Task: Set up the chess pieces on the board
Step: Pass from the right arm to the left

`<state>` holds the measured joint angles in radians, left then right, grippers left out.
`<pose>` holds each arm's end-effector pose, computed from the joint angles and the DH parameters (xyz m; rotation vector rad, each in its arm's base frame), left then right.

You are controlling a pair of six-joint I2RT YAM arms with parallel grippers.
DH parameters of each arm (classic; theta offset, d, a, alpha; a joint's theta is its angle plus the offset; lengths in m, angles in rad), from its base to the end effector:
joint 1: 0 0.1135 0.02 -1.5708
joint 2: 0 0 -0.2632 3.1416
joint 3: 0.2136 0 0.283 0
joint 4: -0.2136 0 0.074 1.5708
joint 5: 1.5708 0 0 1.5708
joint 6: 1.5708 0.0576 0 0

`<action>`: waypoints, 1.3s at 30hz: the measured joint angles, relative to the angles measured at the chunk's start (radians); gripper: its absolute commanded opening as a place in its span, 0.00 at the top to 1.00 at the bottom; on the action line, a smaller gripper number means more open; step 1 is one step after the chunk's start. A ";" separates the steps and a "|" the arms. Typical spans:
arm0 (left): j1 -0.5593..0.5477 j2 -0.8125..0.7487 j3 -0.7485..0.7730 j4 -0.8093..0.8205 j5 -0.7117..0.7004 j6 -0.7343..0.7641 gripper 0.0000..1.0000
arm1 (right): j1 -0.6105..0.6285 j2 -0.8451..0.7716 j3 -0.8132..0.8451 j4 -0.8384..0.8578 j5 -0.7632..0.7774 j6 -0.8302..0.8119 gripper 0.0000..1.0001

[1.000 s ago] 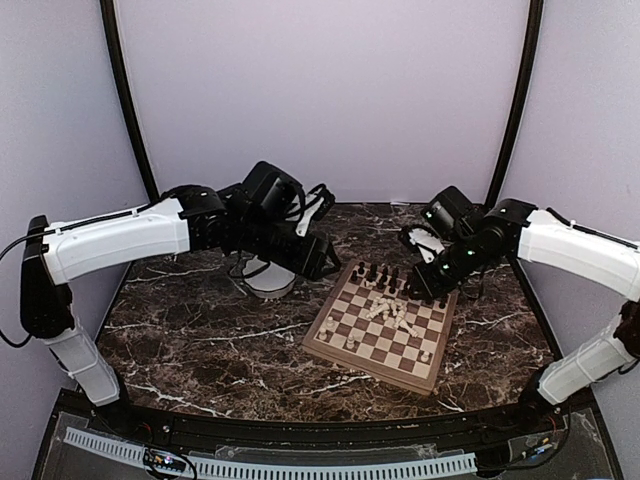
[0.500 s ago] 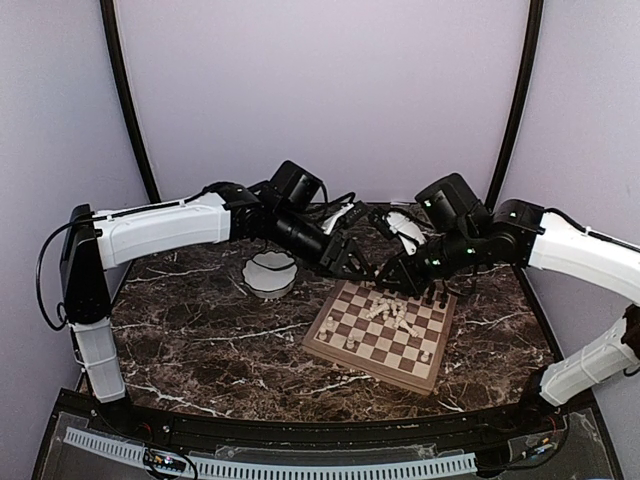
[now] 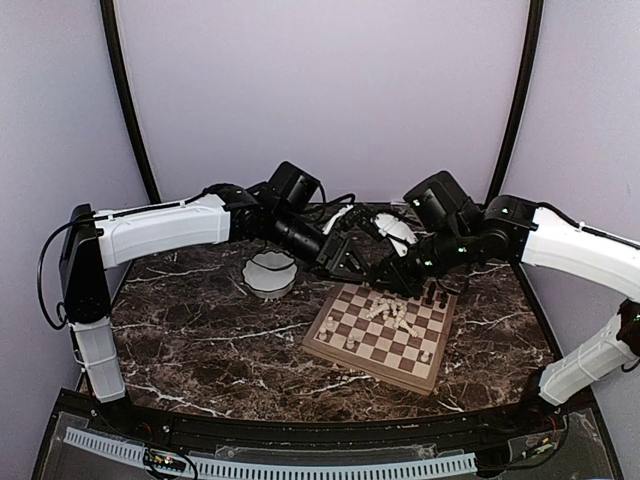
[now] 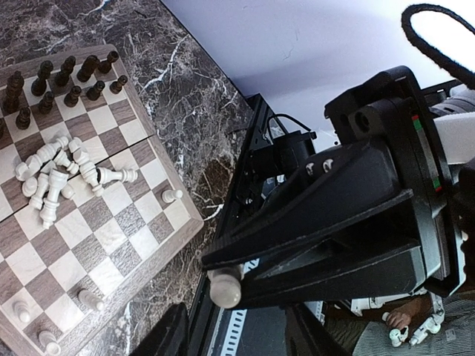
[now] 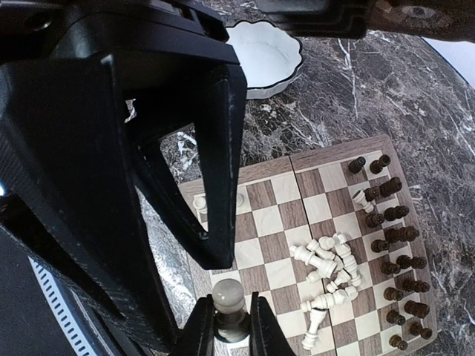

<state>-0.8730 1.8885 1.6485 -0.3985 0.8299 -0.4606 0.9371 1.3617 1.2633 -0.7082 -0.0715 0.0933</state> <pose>0.2731 -0.3919 0.2888 1.0188 2.2551 -1.5881 0.1965 0.2744 0.3086 -1.0361 2.2224 0.5617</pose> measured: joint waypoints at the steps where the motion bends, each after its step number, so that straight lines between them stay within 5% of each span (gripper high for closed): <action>1: 0.000 0.000 0.000 0.000 0.002 0.000 0.50 | 0.002 0.000 0.001 -0.002 0.002 -0.003 0.91; 8: 0.031 -0.024 -0.090 0.091 0.047 -0.053 0.39 | 0.009 0.000 0.001 0.004 0.004 -0.010 0.91; 21: 0.070 -0.050 -0.181 0.292 0.145 -0.218 0.50 | 0.021 -0.008 0.001 0.031 -0.005 -0.010 0.91; 39: 0.070 -0.030 -0.181 0.320 0.177 -0.261 0.66 | 0.045 -0.008 0.001 0.038 0.005 -0.010 0.90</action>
<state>-0.8032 1.8587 1.4673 -0.0788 1.0065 -0.7219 0.9821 1.3540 1.2640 -0.6701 -0.0662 0.0834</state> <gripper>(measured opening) 0.364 0.136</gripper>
